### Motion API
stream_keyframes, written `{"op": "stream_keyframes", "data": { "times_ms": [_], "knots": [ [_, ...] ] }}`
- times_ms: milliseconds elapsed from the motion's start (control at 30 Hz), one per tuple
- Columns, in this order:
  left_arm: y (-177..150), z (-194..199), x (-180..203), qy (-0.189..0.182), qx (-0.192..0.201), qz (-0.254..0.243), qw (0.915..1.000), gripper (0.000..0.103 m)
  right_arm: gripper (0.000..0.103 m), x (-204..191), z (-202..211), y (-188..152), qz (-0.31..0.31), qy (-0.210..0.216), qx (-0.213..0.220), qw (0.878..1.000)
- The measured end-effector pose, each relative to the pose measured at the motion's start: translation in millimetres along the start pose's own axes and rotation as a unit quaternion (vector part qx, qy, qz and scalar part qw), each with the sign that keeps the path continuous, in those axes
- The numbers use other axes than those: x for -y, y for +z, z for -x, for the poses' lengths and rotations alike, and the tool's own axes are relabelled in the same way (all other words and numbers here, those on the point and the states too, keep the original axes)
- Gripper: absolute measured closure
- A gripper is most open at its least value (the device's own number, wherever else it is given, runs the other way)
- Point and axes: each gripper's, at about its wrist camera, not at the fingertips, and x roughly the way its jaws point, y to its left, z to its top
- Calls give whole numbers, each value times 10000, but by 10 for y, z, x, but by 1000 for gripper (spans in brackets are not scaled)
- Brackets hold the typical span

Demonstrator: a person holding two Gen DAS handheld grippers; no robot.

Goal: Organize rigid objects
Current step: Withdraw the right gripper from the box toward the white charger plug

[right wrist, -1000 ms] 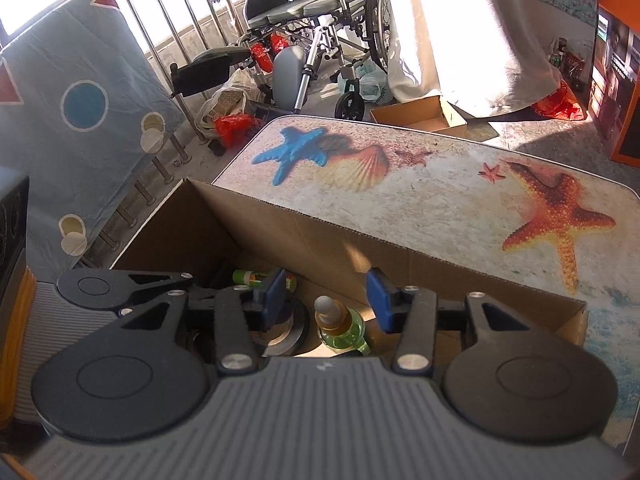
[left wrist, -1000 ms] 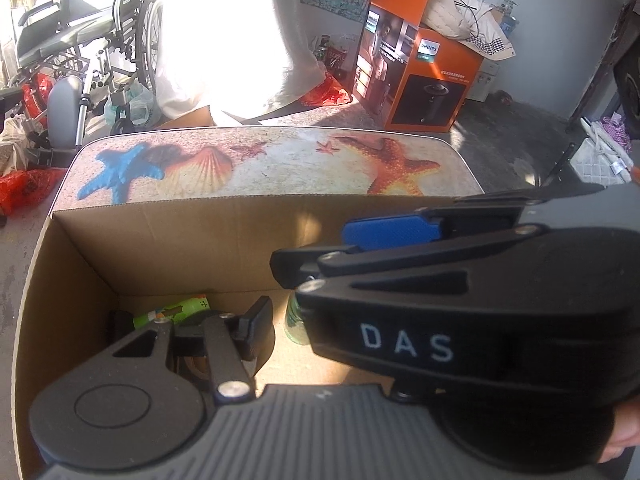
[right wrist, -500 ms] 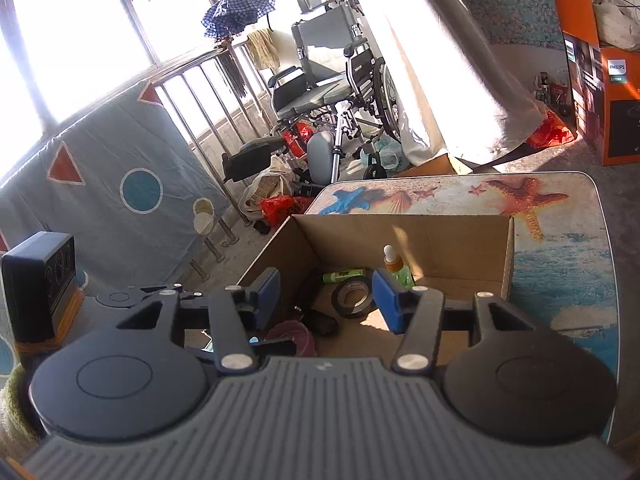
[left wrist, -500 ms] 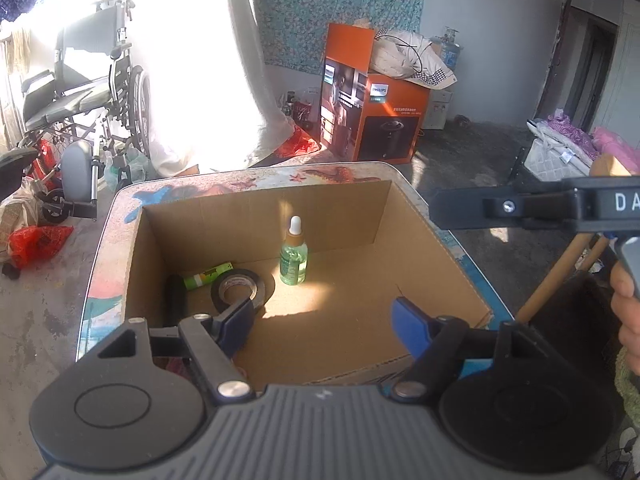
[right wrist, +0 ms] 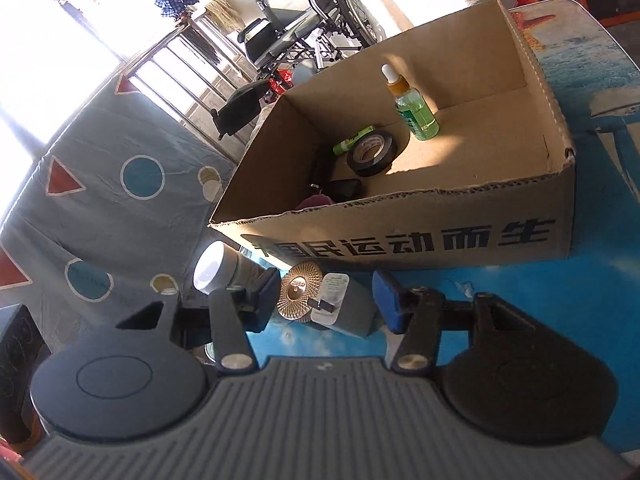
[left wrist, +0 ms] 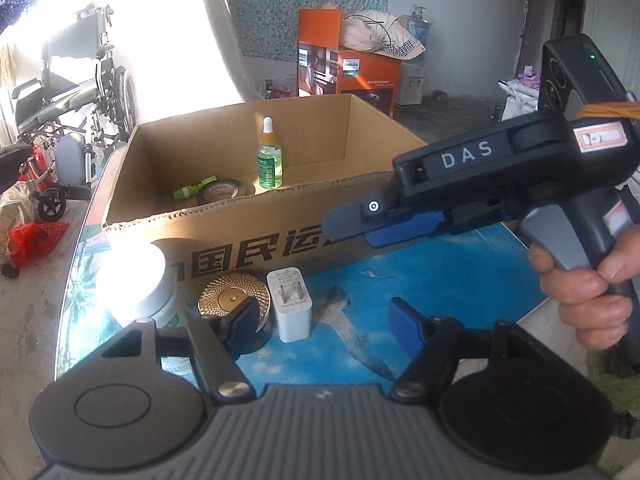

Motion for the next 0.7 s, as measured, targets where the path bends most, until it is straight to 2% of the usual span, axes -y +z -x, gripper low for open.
{"op": "stream_keyframes", "data": {
  "times_ms": [200, 267, 367, 700],
  "knots": [
    [-139, -240, 22, 199, -59, -20, 9998, 49, 64, 35, -372, 87, -320, -11, -239, 9992],
    [-167, -329, -5, 241, -165, 42, 9996, 60, 66, 54, -467, 114, -378, -69, -290, 9988],
    [-198, -425, -56, 222, -302, 190, 9991, 68, 72, 73, -580, 134, -459, -87, -373, 9982],
    [-208, -567, -93, 307, -366, 361, 9982, 69, 75, 89, -751, 126, -505, -151, -562, 9970]
  ]
}}
